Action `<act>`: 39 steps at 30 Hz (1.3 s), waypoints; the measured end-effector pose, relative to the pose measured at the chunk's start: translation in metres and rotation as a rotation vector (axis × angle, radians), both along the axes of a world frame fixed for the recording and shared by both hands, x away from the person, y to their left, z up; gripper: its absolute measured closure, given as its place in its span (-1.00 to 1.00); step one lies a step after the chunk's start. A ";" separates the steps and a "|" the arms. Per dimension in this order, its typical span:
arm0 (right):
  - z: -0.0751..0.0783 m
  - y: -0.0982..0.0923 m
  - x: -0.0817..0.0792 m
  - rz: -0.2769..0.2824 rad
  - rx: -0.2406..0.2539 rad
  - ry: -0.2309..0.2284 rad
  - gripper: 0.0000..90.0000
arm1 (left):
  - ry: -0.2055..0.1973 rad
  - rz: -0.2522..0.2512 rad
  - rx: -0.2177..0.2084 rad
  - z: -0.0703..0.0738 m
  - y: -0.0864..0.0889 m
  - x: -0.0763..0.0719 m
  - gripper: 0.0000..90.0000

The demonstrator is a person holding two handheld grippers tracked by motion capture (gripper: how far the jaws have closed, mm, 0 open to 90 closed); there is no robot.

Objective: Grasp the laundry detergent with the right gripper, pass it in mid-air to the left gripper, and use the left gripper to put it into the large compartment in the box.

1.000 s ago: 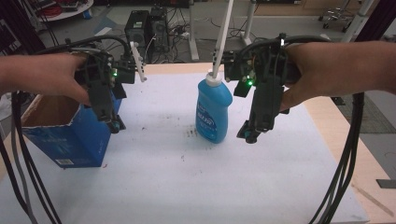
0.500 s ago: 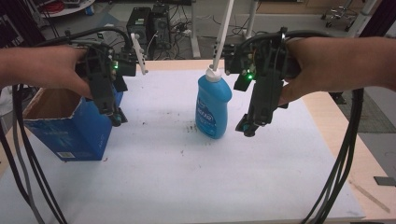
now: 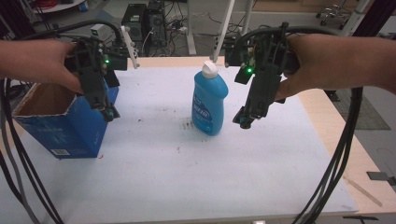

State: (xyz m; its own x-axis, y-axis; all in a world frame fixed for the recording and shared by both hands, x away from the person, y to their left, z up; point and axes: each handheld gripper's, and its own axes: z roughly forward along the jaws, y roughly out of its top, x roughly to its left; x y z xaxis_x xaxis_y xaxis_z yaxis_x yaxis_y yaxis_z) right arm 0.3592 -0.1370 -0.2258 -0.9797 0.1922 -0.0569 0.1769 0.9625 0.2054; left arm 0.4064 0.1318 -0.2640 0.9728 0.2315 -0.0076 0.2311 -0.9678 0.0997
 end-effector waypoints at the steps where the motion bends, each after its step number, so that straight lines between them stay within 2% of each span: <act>1: 0.000 -0.001 0.002 -0.006 0.010 -0.006 -0.97 | -0.001 0.003 -0.003 0.000 0.000 0.001 -0.90; 6: -0.002 -0.007 0.008 -0.079 0.027 -0.006 -0.97 | 0.007 -0.003 -0.001 -0.002 -0.001 0.002 -0.90; 11: -0.007 -0.013 0.017 -0.172 0.087 -0.002 -0.97 | 0.008 -0.004 -0.002 -0.003 -0.001 0.005 -0.90; 16: -0.012 -0.020 0.025 -0.250 0.103 -0.007 -0.97 | 0.007 -0.014 0.003 -0.004 -0.004 0.006 -0.90; 25: -0.020 -0.028 0.036 -0.399 0.169 0.008 -0.97 | 0.004 -0.012 0.002 -0.005 -0.003 0.007 -0.90; 34: -0.032 -0.027 0.043 -0.447 0.214 0.021 -0.97 | 0.002 -0.023 -0.001 -0.006 -0.004 0.009 -0.90; 37: -0.037 -0.025 0.044 -0.456 0.229 0.006 -0.97 | 0.003 -0.022 -0.001 -0.007 -0.002 0.009 -0.90; 39: -0.040 -0.025 0.045 -0.470 0.257 0.000 -0.97 | 0.005 -0.016 -0.002 -0.008 -0.001 0.009 -0.90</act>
State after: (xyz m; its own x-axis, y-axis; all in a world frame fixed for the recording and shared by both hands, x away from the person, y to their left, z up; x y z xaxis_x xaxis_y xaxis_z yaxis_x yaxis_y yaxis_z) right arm 0.4040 -0.1618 -0.2662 -0.7847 0.6179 0.0498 0.5766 0.6982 0.4243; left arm 0.4154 0.1305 -0.2717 0.9763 0.2161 -0.0129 0.2163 -0.9711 0.1007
